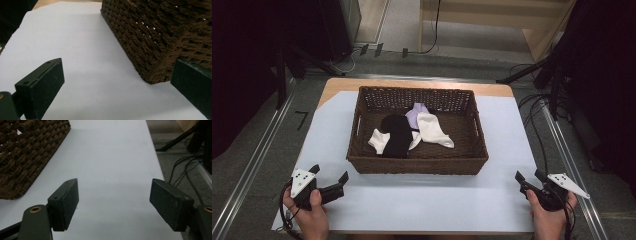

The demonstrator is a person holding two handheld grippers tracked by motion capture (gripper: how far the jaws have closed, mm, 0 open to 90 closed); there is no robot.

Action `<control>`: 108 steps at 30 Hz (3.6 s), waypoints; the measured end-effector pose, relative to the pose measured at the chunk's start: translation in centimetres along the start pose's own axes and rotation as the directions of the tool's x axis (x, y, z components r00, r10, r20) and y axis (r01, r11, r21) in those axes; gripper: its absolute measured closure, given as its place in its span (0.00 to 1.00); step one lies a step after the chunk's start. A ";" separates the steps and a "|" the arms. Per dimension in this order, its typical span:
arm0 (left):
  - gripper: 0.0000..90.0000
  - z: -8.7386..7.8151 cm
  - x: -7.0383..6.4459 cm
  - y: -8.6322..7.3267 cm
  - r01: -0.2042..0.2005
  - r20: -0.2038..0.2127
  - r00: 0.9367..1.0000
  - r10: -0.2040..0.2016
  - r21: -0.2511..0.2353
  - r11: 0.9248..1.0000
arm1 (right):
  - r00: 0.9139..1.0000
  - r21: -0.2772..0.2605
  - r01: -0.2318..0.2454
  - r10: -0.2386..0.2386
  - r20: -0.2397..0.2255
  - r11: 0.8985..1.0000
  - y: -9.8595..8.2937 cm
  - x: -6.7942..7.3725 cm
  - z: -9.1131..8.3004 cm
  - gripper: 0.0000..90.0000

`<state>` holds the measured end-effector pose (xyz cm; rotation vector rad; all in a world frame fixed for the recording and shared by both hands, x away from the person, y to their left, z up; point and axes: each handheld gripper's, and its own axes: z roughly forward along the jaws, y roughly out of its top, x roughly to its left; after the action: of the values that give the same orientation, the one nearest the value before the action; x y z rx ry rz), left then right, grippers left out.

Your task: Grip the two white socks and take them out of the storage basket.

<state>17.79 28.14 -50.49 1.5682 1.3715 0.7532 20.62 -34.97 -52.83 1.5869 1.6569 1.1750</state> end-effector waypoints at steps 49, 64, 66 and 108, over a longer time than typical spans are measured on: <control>0.00 0.1 0.2 0.0 0.010 0.010 1.000 -0.010 0.004 1.000 | 0.977 -0.067 0.143 -0.152 -0.152 0.987 15.4 17.6 6.1 0.25; 0.00 0.1 0.1 0.0 0.009 -0.003 1.000 -0.009 -0.001 1.000 | 0.970 -0.001 0.168 -0.166 -0.180 0.986 16.3 21.9 10.9 0.26; 0.00 0.1 0.1 0.0 0.009 -0.004 1.000 -0.009 -0.002 1.000 | 0.968 0.026 0.186 -0.178 -0.178 0.982 16.1 22.3 11.8 0.27; 0.00 0.0 0.1 0.0 0.008 -0.001 1.000 -0.008 -0.002 1.000 | 0.947 0.522 0.298 -0.180 -0.266 0.799 10.7 24.4 19.9 0.58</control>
<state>17.82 28.19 -50.55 1.5604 1.3770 0.7500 39.41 -7.91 -48.49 1.5391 2.4256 0.7724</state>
